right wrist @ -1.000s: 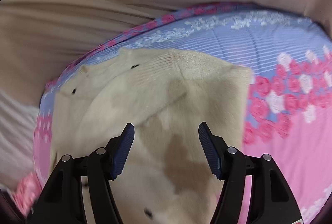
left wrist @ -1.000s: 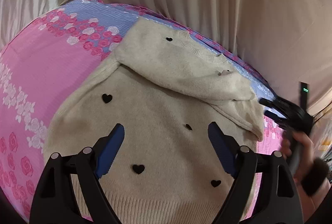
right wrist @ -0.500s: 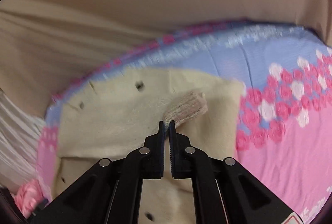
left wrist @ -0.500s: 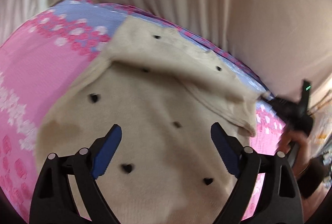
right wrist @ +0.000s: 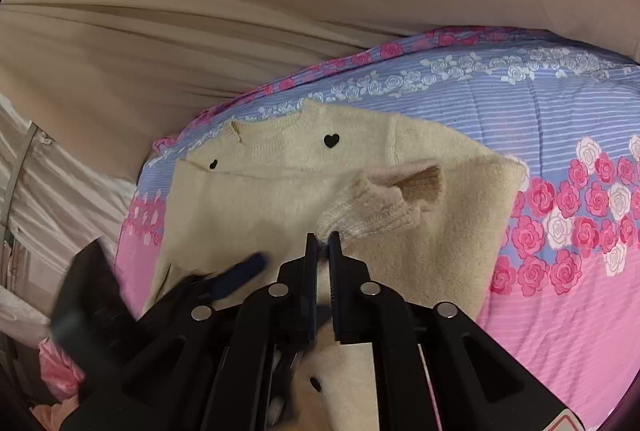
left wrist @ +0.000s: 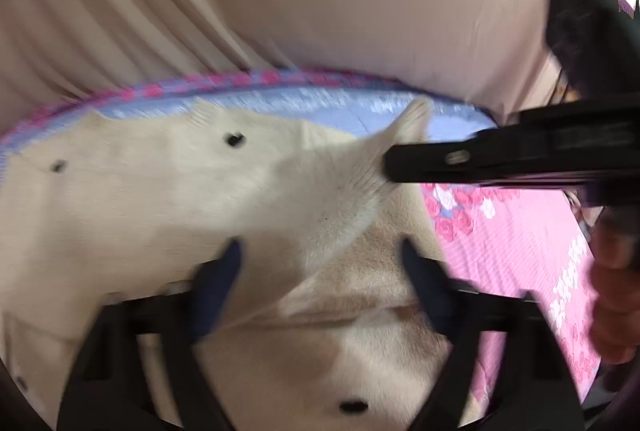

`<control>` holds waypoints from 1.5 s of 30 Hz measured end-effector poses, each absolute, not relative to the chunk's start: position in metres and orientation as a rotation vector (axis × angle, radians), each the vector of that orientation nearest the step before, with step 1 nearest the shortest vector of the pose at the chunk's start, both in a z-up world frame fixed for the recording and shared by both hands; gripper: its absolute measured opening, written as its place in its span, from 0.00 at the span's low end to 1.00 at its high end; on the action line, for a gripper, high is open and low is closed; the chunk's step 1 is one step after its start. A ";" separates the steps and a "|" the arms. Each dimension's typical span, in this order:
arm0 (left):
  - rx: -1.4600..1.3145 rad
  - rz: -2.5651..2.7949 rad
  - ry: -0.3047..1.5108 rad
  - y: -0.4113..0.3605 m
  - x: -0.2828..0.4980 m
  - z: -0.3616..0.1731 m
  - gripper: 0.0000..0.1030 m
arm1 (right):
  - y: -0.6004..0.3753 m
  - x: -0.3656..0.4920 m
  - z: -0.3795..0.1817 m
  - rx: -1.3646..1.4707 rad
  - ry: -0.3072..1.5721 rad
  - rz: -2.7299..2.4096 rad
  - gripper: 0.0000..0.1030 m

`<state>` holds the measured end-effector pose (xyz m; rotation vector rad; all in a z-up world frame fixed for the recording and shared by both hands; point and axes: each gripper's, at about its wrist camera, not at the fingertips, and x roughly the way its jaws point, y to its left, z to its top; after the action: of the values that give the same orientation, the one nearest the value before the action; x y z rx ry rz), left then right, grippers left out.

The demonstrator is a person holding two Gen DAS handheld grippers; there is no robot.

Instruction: Fold small clothes

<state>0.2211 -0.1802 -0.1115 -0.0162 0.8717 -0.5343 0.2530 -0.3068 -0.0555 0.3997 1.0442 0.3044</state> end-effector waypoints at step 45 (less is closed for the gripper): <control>-0.403 -0.318 0.560 0.060 0.216 0.097 0.08 | -0.115 0.225 -0.102 0.004 0.878 0.402 0.39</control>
<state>0.2164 0.0602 0.0970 -0.4034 0.5600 -0.3179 0.2253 -0.1154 -0.1020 0.0039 0.8777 0.4021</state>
